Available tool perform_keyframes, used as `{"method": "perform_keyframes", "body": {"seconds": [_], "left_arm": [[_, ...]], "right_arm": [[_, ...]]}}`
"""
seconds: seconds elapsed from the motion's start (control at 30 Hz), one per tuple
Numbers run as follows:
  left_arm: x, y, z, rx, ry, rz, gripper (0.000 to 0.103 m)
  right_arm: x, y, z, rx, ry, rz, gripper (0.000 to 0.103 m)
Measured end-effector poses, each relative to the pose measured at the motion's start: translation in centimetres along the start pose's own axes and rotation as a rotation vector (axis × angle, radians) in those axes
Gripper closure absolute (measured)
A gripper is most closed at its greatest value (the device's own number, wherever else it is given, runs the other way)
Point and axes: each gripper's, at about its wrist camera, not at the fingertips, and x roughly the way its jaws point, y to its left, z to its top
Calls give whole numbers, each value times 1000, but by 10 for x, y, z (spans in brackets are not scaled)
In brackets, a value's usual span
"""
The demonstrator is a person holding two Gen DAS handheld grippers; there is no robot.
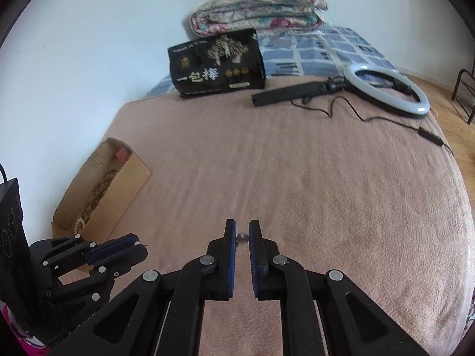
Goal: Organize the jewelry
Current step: 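Carry the pearl earrings in both tools over the box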
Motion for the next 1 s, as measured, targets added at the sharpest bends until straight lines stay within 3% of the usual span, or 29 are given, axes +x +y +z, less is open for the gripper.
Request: {"method": "perform_keyframes", "body": {"seconds": [0.43, 1.0], "left_arm": [[-60, 58, -7, -78, -109, 79, 95], [-96, 122, -28, -153, -155, 189, 95]], "right_arm": [[-11, 77, 5, -96, -59, 48, 97], [12, 151, 9, -188, -61, 113, 97]]}}
